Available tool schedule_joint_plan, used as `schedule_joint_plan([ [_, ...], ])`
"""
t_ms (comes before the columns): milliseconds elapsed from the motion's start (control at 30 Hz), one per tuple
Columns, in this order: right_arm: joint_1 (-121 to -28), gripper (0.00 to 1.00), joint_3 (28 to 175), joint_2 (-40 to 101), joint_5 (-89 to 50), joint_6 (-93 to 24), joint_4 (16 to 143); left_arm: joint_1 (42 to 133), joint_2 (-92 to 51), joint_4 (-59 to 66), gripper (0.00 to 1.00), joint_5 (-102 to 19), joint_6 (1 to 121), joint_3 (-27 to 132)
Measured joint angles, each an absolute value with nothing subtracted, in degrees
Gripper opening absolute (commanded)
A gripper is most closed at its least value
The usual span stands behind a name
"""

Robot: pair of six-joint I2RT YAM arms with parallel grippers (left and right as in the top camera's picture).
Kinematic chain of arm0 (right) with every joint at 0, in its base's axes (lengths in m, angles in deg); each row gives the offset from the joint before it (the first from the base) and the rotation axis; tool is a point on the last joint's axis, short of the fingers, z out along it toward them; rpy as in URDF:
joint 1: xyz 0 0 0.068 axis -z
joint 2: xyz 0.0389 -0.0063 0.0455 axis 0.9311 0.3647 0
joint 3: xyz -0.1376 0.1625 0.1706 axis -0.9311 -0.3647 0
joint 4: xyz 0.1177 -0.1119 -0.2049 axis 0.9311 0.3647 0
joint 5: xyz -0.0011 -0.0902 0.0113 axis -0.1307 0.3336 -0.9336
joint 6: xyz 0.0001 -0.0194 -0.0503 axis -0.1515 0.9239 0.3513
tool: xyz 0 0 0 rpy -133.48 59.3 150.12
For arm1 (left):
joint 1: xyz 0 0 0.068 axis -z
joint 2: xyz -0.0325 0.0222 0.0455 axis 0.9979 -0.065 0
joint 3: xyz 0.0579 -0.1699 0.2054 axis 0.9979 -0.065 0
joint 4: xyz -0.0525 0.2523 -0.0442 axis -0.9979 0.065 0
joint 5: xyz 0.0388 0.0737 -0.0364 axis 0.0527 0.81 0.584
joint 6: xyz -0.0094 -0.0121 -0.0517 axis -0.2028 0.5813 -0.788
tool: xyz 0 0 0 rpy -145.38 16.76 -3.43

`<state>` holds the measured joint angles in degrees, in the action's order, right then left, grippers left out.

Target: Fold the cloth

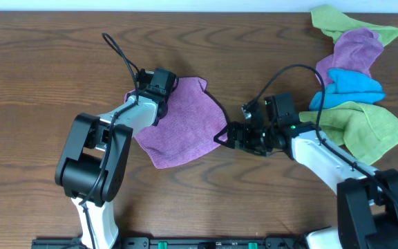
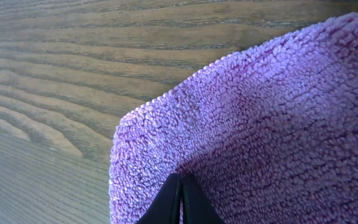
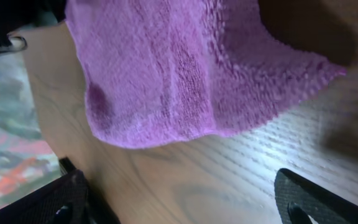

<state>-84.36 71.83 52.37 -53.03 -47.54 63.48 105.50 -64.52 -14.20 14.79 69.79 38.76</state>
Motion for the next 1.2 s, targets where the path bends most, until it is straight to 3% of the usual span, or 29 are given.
schedule_joint_plan([
  [267,-86.8,0.99,65.2,52.4,-53.8,-58.5,47.3,105.5,-64.5,-14.3,0.05,14.6,69.8,38.8],
  [733,-91.1,0.99,64.7,54.9,-44.7,-74.1,39.5,105.5,-64.5,-14.3,0.05,14.6,69.8,38.8],
  [1033,-91.1,0.99,64.6,64.1,-43.2,-81.5,15.2,105.5,-64.5,-14.3,0.06,14.4,69.8,38.8],
  [1200,-89.7,0.9,64.2,67.8,-42.5,-82.0,-0.9,105.2,-64.3,-14.1,0.06,13.7,69.8,38.8],
])
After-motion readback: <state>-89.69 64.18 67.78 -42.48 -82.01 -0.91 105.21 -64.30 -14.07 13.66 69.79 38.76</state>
